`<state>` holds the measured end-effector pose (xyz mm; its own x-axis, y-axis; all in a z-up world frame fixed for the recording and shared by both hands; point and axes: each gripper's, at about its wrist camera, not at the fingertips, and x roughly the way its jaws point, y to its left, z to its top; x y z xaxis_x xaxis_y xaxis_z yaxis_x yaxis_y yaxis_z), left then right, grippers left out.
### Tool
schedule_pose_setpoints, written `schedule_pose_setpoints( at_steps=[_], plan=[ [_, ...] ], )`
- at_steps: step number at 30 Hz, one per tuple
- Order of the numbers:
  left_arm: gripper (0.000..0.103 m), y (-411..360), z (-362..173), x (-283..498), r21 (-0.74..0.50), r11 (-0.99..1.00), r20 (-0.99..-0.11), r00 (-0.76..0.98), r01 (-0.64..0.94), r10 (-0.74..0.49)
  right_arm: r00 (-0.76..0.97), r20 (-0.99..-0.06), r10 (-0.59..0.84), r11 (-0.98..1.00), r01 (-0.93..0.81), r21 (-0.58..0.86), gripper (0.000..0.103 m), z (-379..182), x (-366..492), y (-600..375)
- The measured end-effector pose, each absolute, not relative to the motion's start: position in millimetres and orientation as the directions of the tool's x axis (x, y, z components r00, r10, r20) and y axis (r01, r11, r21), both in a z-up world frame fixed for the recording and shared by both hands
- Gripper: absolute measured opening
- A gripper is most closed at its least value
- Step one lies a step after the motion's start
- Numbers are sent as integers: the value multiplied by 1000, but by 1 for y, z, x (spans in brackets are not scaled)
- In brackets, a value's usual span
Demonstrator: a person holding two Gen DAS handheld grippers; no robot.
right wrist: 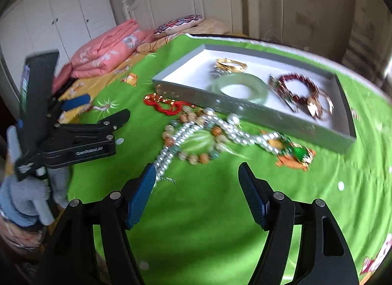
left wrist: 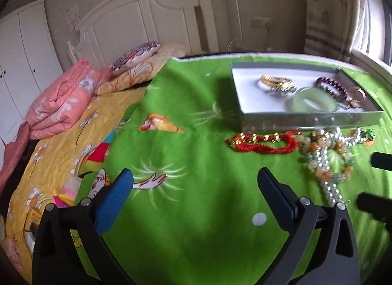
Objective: Organize jewelry
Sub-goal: 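Open both tools and withdraw them from the box to the jewelry pile, then grasp the multicolor agate bead bracelet with right tool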
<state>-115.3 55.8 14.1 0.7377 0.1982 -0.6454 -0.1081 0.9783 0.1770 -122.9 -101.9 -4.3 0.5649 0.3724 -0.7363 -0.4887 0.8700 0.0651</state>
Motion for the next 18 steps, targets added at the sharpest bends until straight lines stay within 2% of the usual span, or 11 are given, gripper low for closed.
schedule_pose_setpoints(
  at_steps=[2, 7, 11, 18],
  plan=[
    [101, 58, 14, -117, 154, 983, -649, 740, -101, 178, 565, -743, 359, 858, -513, 25, 54, -6, -122, -90],
    [101, 67, 12, -111, 87, 993, -681, 722, -84, 121, 592, -730, 341, 840, -541, -46, 46, 2, -117, -74],
    [101, 66, 13, -112, 81, 994, -676, 729, -74, 109, 603, -730, 322, 821, -562, -102, 42, 2, -111, -59],
    [101, 67, 15, -113, 58, 996, -673, 734, -66, 88, 587, -756, 291, 814, -567, -127, 41, -11, -104, -49]
  ],
)
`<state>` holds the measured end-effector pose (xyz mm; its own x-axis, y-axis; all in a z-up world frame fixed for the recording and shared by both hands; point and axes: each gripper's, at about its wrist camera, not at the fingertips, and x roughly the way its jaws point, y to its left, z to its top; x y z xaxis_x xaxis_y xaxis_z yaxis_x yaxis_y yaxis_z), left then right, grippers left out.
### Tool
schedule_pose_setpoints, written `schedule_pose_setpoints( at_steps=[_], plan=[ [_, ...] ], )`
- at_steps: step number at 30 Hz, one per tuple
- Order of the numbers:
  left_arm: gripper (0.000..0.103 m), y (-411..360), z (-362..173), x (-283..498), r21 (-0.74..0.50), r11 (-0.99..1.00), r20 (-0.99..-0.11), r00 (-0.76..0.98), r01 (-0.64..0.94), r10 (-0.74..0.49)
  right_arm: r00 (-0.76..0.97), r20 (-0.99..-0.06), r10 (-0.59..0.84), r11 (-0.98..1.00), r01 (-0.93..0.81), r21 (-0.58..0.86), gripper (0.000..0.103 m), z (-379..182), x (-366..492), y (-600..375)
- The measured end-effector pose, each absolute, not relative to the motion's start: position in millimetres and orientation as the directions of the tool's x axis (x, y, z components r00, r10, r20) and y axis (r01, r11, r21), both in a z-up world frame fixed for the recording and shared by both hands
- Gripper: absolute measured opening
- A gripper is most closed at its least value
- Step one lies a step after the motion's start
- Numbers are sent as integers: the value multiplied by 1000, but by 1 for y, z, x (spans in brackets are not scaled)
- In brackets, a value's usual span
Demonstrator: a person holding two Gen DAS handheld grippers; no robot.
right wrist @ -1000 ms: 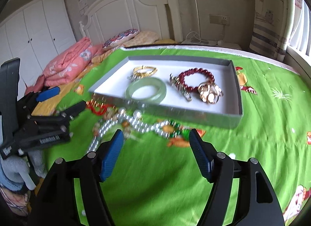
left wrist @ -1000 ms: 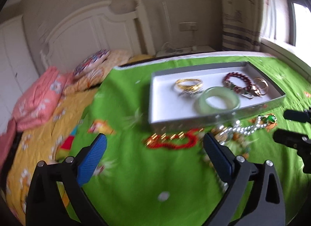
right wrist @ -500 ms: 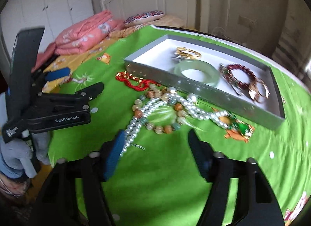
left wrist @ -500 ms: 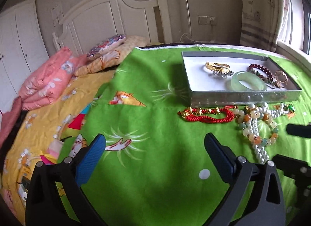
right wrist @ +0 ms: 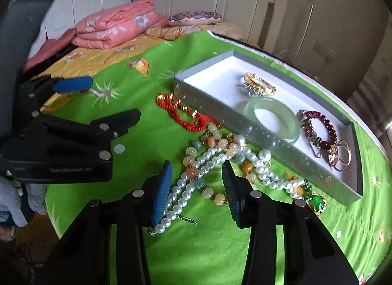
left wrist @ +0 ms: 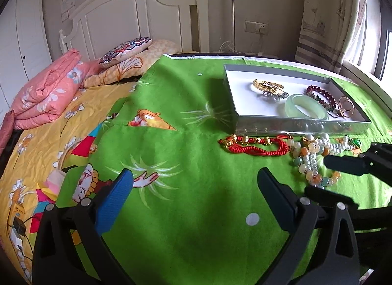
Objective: Organize jewelry
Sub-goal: 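Grasp the multicolor agate bead bracelet with right tool, then grasp the red string bracelet with left tool while right tool holds the bead bracelet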
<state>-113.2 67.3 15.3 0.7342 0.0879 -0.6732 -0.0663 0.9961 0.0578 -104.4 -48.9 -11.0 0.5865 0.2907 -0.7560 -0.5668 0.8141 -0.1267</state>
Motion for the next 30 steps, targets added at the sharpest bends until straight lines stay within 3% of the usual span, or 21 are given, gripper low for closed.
schedule_pose_setpoints(
  at_steps=[6, 10, 15, 23, 30],
  plan=[
    [101, 68, 16, -113, 49, 997, -669, 739, -62, 79, 574, -762, 299, 818, -565, -105, 41, -12, -99, -49],
    [101, 68, 16, -113, 49, 997, -668, 740, -63, 80, 574, -761, 303, 813, -572, -108, 22, -12, -102, -48],
    [101, 68, 16, -113, 50, 997, -668, 740, -63, 80, 597, -742, 304, 806, -577, -133, 11, -10, -109, -49],
    [101, 69, 15, -113, 47, 997, -675, 734, -62, 78, 660, -669, 341, 857, -511, -67, 11, 14, -118, -83],
    [100, 72, 7, -100, -1, 1000, -745, 667, -16, 10, 714, -616, 334, 899, -438, -19, 11, 35, -129, -133]
  ],
)
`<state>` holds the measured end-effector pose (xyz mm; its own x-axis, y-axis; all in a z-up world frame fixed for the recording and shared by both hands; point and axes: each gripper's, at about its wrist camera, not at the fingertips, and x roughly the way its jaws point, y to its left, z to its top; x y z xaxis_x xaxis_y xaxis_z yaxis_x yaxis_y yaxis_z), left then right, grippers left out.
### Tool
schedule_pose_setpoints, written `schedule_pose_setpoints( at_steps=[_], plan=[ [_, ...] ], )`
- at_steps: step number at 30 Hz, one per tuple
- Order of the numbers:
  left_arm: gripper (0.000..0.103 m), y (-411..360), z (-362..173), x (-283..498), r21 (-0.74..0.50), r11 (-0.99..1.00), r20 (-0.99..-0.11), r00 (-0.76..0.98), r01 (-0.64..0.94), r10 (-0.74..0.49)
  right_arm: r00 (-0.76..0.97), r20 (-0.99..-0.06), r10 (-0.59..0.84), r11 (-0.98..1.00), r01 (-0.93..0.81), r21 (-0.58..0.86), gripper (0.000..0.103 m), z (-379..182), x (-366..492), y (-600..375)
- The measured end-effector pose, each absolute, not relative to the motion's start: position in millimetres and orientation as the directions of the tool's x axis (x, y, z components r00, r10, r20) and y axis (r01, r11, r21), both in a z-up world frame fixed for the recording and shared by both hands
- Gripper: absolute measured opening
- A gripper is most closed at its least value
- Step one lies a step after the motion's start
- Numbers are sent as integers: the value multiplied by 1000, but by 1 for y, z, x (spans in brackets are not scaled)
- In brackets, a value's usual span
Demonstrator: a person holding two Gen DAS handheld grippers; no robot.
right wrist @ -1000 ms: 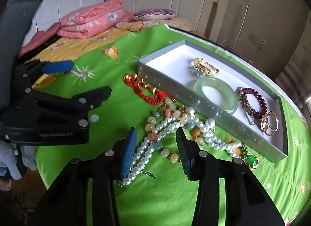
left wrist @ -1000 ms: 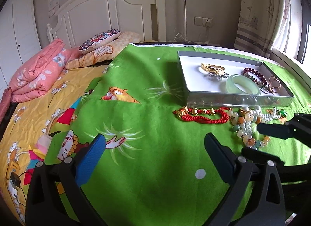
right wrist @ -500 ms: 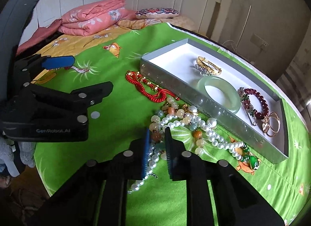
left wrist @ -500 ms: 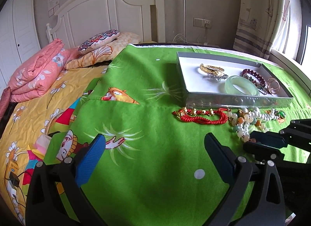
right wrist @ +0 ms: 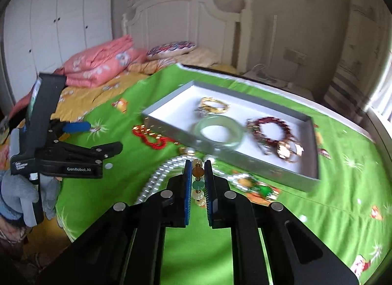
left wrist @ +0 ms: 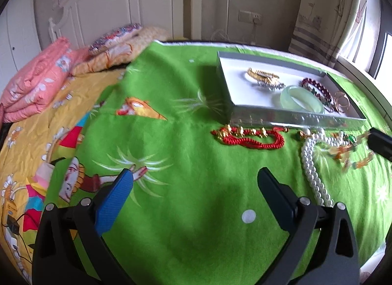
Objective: Organize jewelry
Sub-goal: 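Grasp the red string bracelet with left tool while right tool holds the bead bracelet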
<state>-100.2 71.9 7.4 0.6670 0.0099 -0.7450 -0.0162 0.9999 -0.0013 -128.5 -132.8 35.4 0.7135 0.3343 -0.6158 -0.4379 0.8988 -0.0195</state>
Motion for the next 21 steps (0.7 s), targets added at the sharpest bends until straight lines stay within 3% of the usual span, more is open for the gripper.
schedule_pose_setpoints(
  at_steps=[11, 18, 21],
  plan=[
    [99, 35, 10, -83, 78, 996, -767, 641, 54, 26, 690, -633, 351, 916, -394, 79, 11, 10, -129, -174],
    [61, -6, 10, -64, 155, 969, -772, 635, 193, -3, 688, -622, 374, 909, -406, 96, 11, 9, -132, -177],
    [53, -17, 8, -54, 160, 953, -777, 629, 259, -40, 686, -615, 389, 905, -410, 115, 11, 9, -133, -179]
  ],
)
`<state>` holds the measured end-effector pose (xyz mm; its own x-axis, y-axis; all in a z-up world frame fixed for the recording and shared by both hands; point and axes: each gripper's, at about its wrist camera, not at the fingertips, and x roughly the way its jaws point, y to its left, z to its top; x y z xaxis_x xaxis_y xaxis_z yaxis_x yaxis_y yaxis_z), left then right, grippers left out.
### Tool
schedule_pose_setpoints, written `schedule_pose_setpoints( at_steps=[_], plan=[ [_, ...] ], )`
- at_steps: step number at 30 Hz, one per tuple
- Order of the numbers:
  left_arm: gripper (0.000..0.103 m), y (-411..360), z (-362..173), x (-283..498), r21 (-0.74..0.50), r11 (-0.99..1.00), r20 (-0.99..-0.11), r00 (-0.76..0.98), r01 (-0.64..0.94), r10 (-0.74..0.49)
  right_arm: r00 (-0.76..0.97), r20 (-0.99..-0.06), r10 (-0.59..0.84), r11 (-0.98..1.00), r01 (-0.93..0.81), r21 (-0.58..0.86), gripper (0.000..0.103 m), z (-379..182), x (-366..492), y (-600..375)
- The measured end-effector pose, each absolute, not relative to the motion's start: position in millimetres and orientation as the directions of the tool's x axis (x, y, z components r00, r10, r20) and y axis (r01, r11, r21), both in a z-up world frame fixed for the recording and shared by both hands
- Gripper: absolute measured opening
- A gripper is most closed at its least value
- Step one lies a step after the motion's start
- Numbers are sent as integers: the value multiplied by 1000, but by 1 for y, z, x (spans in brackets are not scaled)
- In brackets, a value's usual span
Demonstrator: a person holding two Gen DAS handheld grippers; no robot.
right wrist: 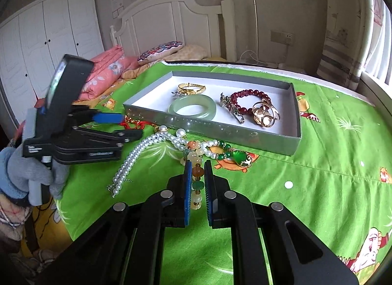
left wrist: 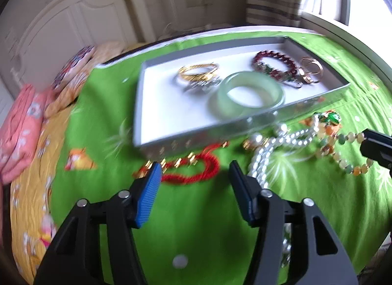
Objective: Organize jewelry
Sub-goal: 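Grasp the red string bracelet with left tool while right tool holds the bead bracelet, then carry both bracelets into the box and open both tools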
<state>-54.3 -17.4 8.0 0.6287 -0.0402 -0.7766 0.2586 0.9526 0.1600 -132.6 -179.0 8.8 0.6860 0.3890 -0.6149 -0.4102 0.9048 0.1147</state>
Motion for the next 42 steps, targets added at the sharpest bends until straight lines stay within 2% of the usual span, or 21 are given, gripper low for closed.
schedule_pose_setpoints(
  at_steps=[2, 3, 4, 5, 7, 16, 25, 42],
  plan=[
    [48, -19, 8, -50, 145, 946, -777, 625, 289, -72, 686, -610, 397, 902, -414, 121, 11, 9, -133, -180],
    [42, -20, 8, -49, 159, 942, -773, 631, 297, -68, 686, -608, 400, 901, -416, 124, 11, 9, -133, -180],
    [30, -20, 7, -51, 183, 938, -766, 640, 296, -53, 685, -607, 403, 900, -418, 126, 11, 9, -133, -180],
    [25, -20, 7, -53, 203, 936, -759, 650, 289, -36, 684, -606, 406, 898, -420, 128, 11, 9, -133, -180],
    [5, -14, 6, -56, 129, 942, -768, 632, 309, -102, 683, -604, 410, 896, -424, 128, 11, 9, -134, -180],
    [5, 13, 15, -74, 14, 977, -710, 690, 214, -141, 688, -607, 398, 898, -427, 105, 11, 9, -134, -177],
    [5, 29, 33, -99, -116, 972, -674, 703, 205, -229, 712, -592, 377, 907, -413, 81, 11, 13, -139, -175],
    [5, 14, 90, -131, -107, 957, -583, 763, 270, -280, 783, -545, 301, 919, -391, -53, 11, 46, -156, -158]
  ],
)
